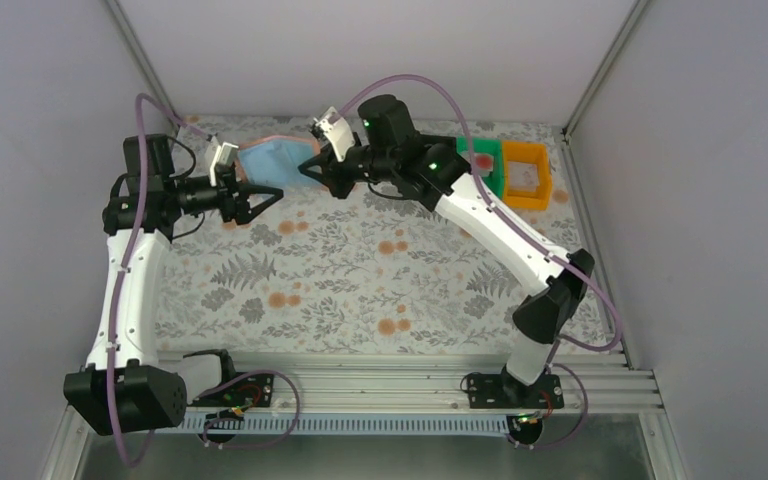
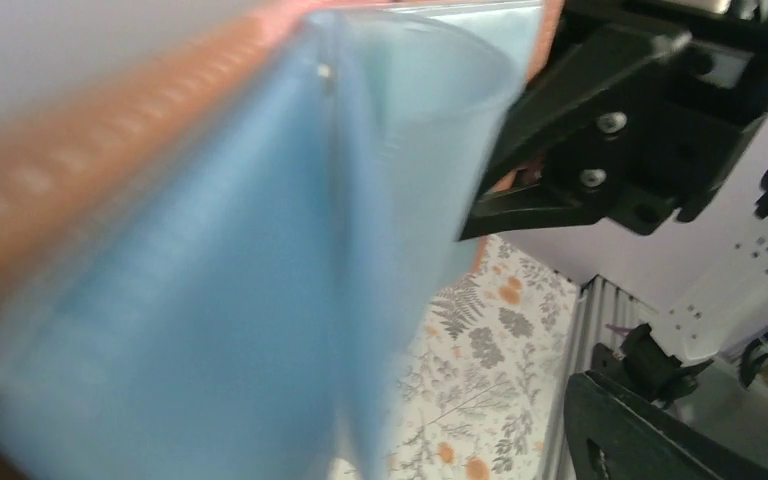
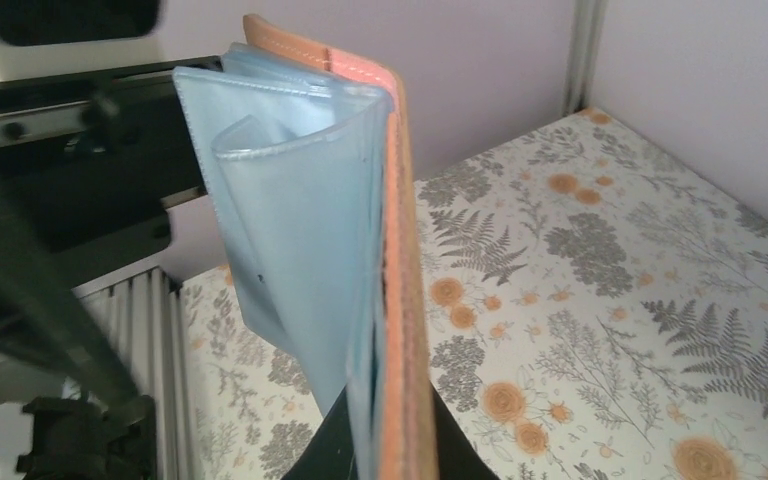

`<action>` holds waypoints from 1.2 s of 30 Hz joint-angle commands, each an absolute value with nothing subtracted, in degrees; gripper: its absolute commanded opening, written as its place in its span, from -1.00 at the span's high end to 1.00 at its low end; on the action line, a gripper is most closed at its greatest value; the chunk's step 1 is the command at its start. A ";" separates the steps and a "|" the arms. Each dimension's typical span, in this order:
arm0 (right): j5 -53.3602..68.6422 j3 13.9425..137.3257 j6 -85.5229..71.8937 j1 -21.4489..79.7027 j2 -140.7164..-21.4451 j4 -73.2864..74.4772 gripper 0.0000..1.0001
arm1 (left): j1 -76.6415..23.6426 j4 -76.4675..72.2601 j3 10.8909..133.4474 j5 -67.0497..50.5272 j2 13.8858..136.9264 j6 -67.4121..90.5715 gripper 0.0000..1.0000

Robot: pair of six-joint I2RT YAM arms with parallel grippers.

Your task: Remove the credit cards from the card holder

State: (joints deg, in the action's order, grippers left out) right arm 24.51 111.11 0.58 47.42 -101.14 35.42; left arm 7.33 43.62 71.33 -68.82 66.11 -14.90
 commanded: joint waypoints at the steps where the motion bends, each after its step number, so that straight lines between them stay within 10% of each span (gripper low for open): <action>1: 19.24 113.46 -7.30 46.88 -104.14 31.15 0.92 | 7.44 41.74 71.33 -70.85 65.99 -13.68 -0.80; 12: 20.70 114.00 -7.72 50.58 -105.58 29.56 0.92 | 6.79 37.91 72.14 -54.82 67.42 -8.36 -0.96; 18: 25.76 108.03 -1.62 50.06 -101.67 29.74 0.82 | 7.03 37.99 70.85 -55.20 66.61 -8.90 0.08; 22: 31.45 104.91 0.34 47.08 -99.08 29.43 0.36 | 7.12 39.10 71.36 -59.03 66.18 -10.12 0.90; 26: 39.89 100.20 3.63 42.88 -95.77 28.03 0.00 | 7.12 40.07 71.18 -62.71 65.92 -11.27 0.95; 36: 40.89 96.82 3.80 40.61 -94.90 26.02 0.12 | 7.12 40.78 71.16 -66.81 65.87 -12.59 0.95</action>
